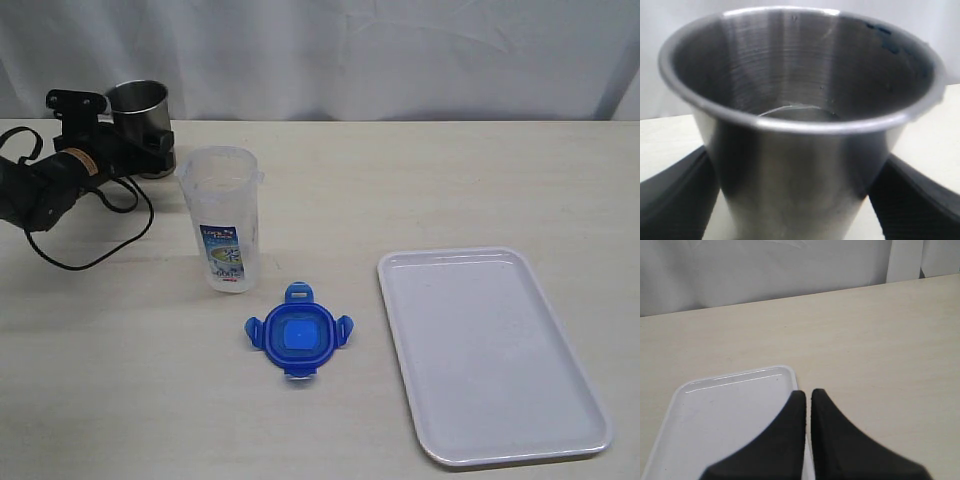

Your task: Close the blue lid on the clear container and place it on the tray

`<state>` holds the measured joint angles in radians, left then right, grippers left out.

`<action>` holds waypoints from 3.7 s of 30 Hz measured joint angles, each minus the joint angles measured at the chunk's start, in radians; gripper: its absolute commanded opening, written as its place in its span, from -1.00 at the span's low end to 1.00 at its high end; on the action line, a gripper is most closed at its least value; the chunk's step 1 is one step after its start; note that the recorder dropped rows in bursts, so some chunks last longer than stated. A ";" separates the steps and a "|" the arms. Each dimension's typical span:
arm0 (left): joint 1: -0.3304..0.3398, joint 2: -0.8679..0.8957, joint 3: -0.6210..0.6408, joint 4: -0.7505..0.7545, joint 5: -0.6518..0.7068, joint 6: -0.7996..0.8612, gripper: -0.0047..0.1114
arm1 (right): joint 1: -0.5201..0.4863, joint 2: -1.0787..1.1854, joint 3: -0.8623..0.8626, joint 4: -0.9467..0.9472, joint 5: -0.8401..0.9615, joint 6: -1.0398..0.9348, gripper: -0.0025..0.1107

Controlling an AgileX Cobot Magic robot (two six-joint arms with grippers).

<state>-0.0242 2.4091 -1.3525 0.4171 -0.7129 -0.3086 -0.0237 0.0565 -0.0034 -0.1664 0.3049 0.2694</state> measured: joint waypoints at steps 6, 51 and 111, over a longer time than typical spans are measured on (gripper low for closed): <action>0.000 0.000 0.000 0.000 -0.015 -0.002 0.52 | 0.000 0.000 0.000 0.000 0.000 0.000 -0.88; 0.000 -0.149 -0.003 0.070 0.020 0.022 0.89 | 0.000 0.000 0.000 0.000 0.000 0.000 -0.88; -0.387 -0.590 0.648 -1.851 1.156 1.426 -0.15 | 0.000 0.000 0.000 0.000 0.000 0.000 -0.88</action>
<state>-0.4115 1.8190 -0.7047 -1.4341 0.4431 1.1170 -0.0237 0.0565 -0.0034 -0.1664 0.3049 0.2694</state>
